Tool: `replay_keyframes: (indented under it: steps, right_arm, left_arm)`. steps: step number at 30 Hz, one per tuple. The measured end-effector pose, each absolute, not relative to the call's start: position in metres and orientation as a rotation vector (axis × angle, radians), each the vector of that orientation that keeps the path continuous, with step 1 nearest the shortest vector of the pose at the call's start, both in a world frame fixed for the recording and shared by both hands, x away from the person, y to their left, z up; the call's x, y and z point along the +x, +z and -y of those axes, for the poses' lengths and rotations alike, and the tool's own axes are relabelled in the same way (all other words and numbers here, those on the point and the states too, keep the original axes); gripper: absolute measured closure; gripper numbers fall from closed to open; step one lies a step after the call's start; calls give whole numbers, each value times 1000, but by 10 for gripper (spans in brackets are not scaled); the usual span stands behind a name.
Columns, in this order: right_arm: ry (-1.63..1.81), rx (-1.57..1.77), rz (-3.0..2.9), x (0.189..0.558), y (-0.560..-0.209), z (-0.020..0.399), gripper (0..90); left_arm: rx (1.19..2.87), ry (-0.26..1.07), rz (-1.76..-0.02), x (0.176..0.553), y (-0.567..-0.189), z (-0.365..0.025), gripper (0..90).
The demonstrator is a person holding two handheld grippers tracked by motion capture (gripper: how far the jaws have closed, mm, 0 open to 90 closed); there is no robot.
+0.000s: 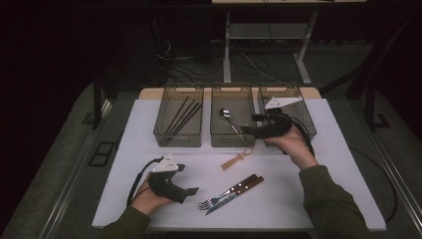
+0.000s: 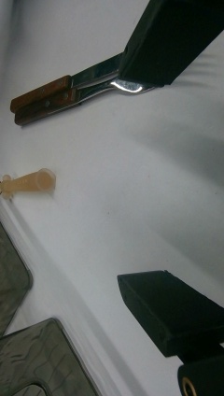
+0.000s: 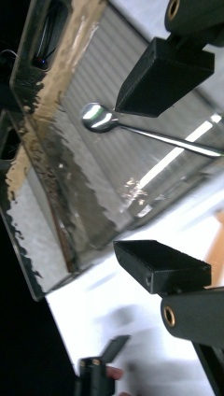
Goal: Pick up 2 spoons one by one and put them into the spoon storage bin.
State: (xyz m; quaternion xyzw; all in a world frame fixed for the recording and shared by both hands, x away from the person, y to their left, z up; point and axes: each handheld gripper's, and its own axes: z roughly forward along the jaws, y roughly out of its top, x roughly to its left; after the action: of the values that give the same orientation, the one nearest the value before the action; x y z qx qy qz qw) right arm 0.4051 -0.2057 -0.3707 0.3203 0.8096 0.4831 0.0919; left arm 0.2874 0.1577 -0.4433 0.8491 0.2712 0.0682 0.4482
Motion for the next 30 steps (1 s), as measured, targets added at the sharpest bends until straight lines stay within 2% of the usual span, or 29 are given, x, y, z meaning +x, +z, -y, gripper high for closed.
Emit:
replay_keyframes:
  steps: [2,9,16,23,30]
  right_arm:
    - [1416,979,-2385,396,-375,210,195]
    - [1394,986,-2341,361,-387,228,162]
    - [1406,1028,-2274,331,-400,244,162]
    - [1382,1072,-2242,307,-417,255,162]
    - [1390,1097,-2239,284,-429,269,162]
  left_arm:
    - [2106,185,-674,288,-441,-157,45]
    - [2073,213,-698,295,-431,-154,112]
    - [2060,218,-749,308,-426,-146,162]
    - [2037,209,-727,320,-419,-135,258]
    - [2053,197,-703,331,-418,-115,309]
